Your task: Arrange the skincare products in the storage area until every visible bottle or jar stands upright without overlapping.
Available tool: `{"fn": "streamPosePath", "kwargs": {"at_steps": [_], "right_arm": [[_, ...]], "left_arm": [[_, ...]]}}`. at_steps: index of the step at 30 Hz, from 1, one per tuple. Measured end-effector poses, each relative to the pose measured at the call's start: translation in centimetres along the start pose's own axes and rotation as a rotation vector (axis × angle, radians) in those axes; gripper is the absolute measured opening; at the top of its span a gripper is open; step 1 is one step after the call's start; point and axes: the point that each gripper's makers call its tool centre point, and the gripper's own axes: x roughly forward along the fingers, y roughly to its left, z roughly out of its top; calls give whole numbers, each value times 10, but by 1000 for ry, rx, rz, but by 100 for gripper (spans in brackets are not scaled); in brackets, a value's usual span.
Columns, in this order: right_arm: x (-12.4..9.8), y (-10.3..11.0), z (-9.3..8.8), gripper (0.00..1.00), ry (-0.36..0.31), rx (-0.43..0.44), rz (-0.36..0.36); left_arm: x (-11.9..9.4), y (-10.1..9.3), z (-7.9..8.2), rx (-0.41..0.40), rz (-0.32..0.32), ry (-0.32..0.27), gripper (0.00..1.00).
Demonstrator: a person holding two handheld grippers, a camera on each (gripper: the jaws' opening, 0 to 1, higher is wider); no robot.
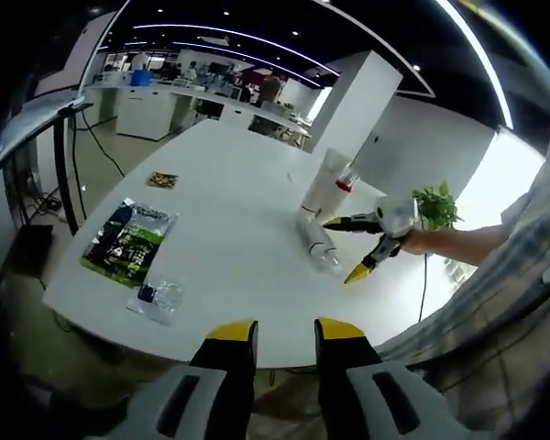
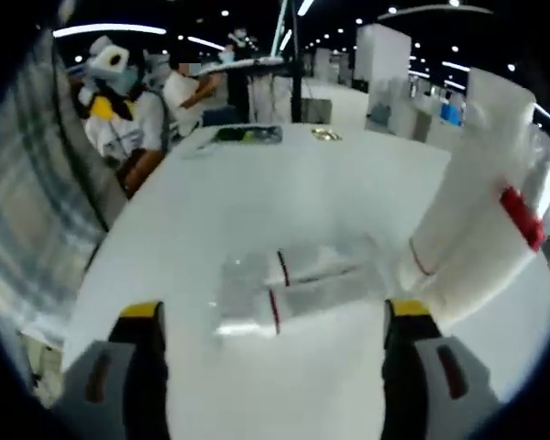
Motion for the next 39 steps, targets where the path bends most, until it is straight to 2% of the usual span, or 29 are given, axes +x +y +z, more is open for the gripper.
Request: {"fn": "streamPosePath", "kwargs": {"at_steps": [2,3,10,12,18,24,30,35,39], "right_arm": [[3,-4,-5,97,49,-71,-5],[4,-4,-4,97,51,-89,1],[5,-7,-2,88,64,-63,20],[7,-4,-1,86,68,-36,37],[15,-2,-1,77,109,15,27],[22,8,0,71,132,7,33],[27,10,6,65,131,56,6],[26,10,6,60,154,107,-26],[19,12,4,59,158,191,-31]], "left_arm": [[-1,0,-1,0,2,3,25],[-1,0,-1,0,4,3,25],[0,0,0,-3,6,2,25],[1,0,1,1,4,2,25],[2,0,3,8,2,0,25],[2,0,1,8,4,2,25],[0,1,-4,-2,14,1,25],[-1,2,-5,-8,19,-6,25],[-1,2,-4,-12,21,-12,25]]}}
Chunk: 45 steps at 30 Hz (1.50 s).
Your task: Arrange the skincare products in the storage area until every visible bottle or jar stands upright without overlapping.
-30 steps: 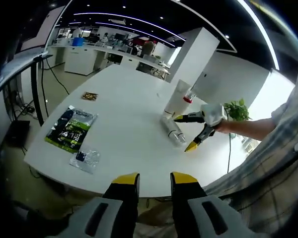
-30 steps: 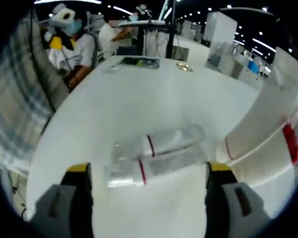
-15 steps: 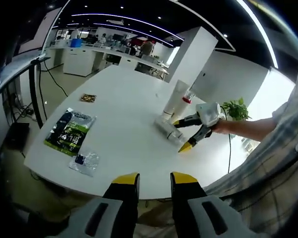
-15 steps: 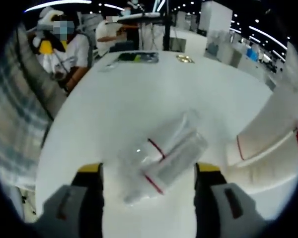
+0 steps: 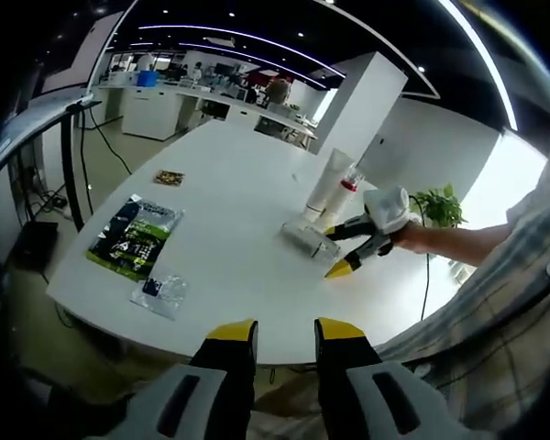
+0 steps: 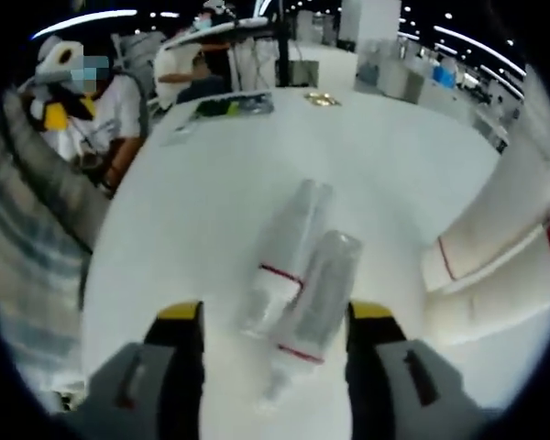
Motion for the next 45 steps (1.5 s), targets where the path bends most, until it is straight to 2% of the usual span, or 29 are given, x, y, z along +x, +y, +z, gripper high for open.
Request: {"fn": "streamPosePath", "kwargs": {"at_steps": [4,9,13,14,21,26,32,35,38,40,41,42,44,45], "right_arm": [[-5,-2,-7,53,7,30,-13],[-13,-6,-18,38,29,57,-46],[-16,-10,-23,26,48,47,-74],[-17,-11,-25,25,59,31,-89],[-19,-15,-23,18,59,73,-128],[-22,-20,-27,16,68,102,-152],[-34,-28,-24,16,5,204,-166],[-41,-30,-19,16,-21,228,-176],[-47,-23,-1,16,-94,243,-136],[-46,-4,12,16,-114,224,-51],[-46,7,19,16,-114,194,-19],[-46,10,23,16,-107,136,-32],[-43,27,31,16,-103,70,28],[-43,43,41,16,-114,36,64]], "left_arm": [[0,1,0,-2,0,-1,25],[2,1,-1,-5,-4,1,25],[2,2,-1,-3,-5,2,25],[2,3,0,-4,-6,1,25],[-1,6,-1,-12,-3,-5,25],[-1,7,0,-11,-7,-8,25],[1,6,3,-4,-17,-10,25],[2,4,5,1,-24,-11,25],[3,4,7,9,-34,-12,25],[4,3,9,16,-44,-13,25],[5,3,11,18,-48,-14,25],[5,3,13,18,-50,-14,26],[7,1,19,37,-63,-19,26],[9,-1,23,56,-69,-17,26]]}}
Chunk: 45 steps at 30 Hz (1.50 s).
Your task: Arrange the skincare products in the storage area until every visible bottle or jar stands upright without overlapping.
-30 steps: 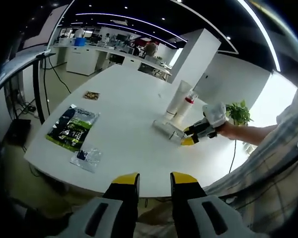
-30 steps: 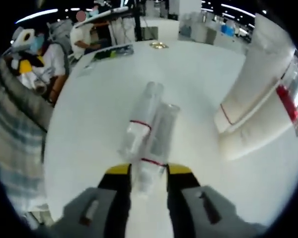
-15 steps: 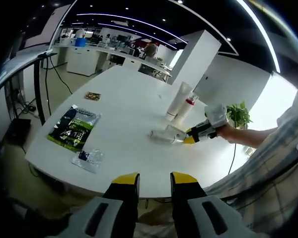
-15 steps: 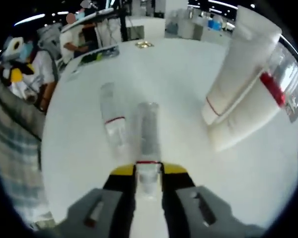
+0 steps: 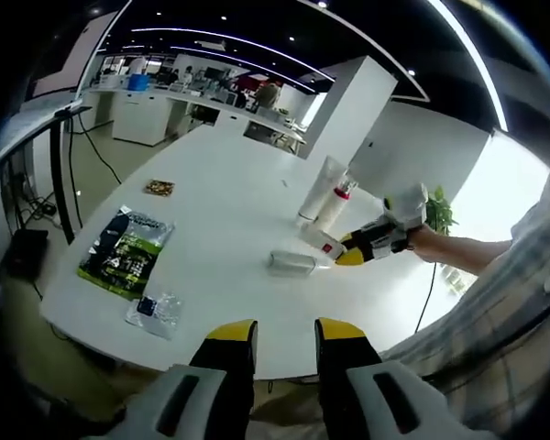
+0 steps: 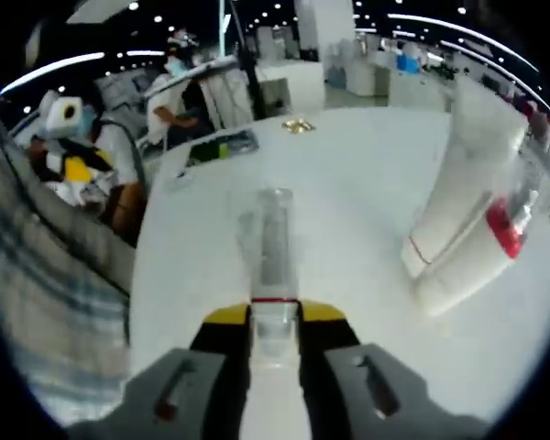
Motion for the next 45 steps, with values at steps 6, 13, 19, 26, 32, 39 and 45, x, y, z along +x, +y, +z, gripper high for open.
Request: {"fn": "streamPosePath", "kwargs": {"at_steps": [6,13,19,26,32,39,45], "right_arm": [[5,41,21,16,25,-146,108],[9,92,28,16,91,-333,271],[7,122,32,16,128,-422,340],[1,130,40,16,182,-539,351],[-5,134,47,16,226,-623,353],[-3,135,52,17,258,-676,357],[-5,132,57,17,246,-678,391]], "left_arm": [[9,-10,12,153,-34,47,29],[23,-33,6,328,-80,135,35],[31,-49,-16,505,-131,262,47],[40,-50,-20,749,-118,376,50],[46,-61,-22,814,-170,433,30],[49,-59,-22,872,-163,476,23],[47,-56,-17,799,-173,460,20]]}}
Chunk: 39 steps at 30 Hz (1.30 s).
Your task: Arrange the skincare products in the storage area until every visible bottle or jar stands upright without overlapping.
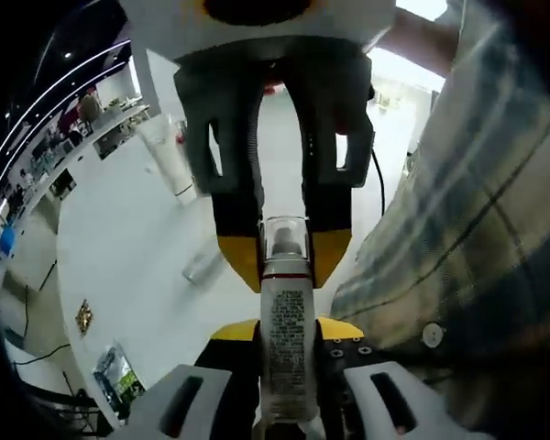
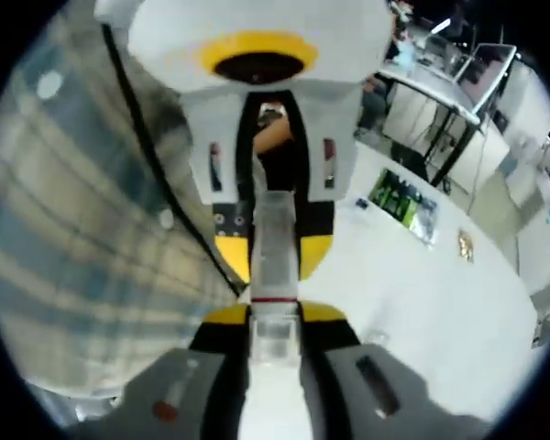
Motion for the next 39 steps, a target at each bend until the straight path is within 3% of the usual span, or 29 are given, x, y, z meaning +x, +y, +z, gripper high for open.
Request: {"fn": "streamPosePath", "kwargs": {"at_steps": [5,9,15,21,25,29,30,33,36,39], "right_arm": [[2,5,-3,17,-24,15,47],[3,12,-12,18,-10,44,88],[3,16,-15,22,-59,76,99],[-1,9,-14,28,-166,220,63],[-12,1,-22,44,-222,342,22],[-27,-11,-15,48,-381,501,-3],[-37,-17,-10,48,-475,593,-15],[-56,-23,10,48,-672,704,5],[-69,-24,27,48,-815,784,41],[-84,-33,45,41,-987,900,61]], "left_arm": [[3,-5,1,-64,-40,-4,20],[9,-18,6,-144,-96,-55,20],[11,-26,8,-261,-165,-117,20],[9,-29,14,-388,-234,-212,20],[4,-24,15,-484,-252,-283,20],[-8,-15,22,-597,-281,-390,20],[-16,-12,28,-649,-313,-459,20],[-33,-6,43,-727,-377,-597,20],[-47,5,50,-782,-389,-691,20],[-57,11,57,-802,-396,-761,20]]}}
